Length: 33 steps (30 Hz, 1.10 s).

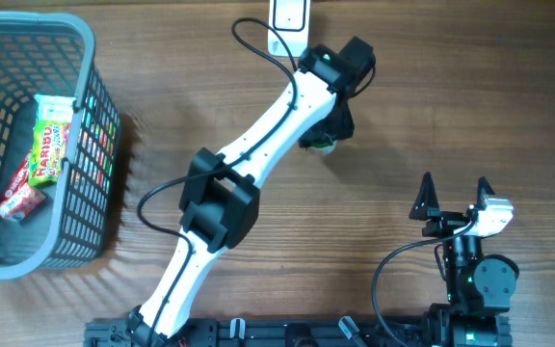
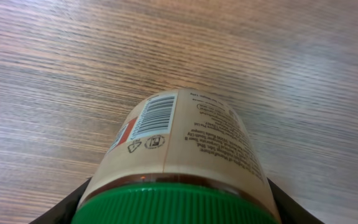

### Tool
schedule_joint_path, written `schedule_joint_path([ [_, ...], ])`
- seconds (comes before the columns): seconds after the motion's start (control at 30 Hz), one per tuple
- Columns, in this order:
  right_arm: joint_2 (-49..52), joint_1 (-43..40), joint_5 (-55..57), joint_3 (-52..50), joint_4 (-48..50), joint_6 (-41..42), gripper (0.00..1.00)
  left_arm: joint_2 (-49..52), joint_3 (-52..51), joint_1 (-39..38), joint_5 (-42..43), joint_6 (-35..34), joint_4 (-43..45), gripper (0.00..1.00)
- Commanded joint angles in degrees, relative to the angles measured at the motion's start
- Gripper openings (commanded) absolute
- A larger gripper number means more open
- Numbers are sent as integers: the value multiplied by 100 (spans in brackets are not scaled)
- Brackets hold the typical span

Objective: Scan the item barcode
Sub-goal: 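Carry the jar with the left gripper and set it on the table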

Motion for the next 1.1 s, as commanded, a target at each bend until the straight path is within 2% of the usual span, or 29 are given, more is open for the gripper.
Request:
schedule_joint_path([
  [0.0,-35,20,52,-7,20,-63,100,216,55,33,-98,20,-13,45],
  [0.2,-35,20,52,-7,20,-66,100,254,-667,33,-146,-236,323,46],
  [0.37,-35,20,52,-7,20,-66,100,254,-809,20,-166,-238,350,49],
  [0.47,-35,20,52,-7,20,-63,100,254,-809,15,-164,-236,273,72],
  [0.67,-35,20,52,-7,20,-66,100,251,-809,-291,-164,-256,-114,80],
  [0.7,-35,20,52,-7,20,-68,100,251,-809,-402,-164,-254,-131,100],
  [0.83,-35,20,52,-7,20,-63,100,247,-809,-848,-166,-256,-109,100],
  [0.93,-35,20,52,-7,20,-66,100,-24,-798,-859,-166,-251,-138,100],
  [1.07,-35,20,52,-7,20,-66,100,-1027,-798,-850,-166,-39,-125,100],
])
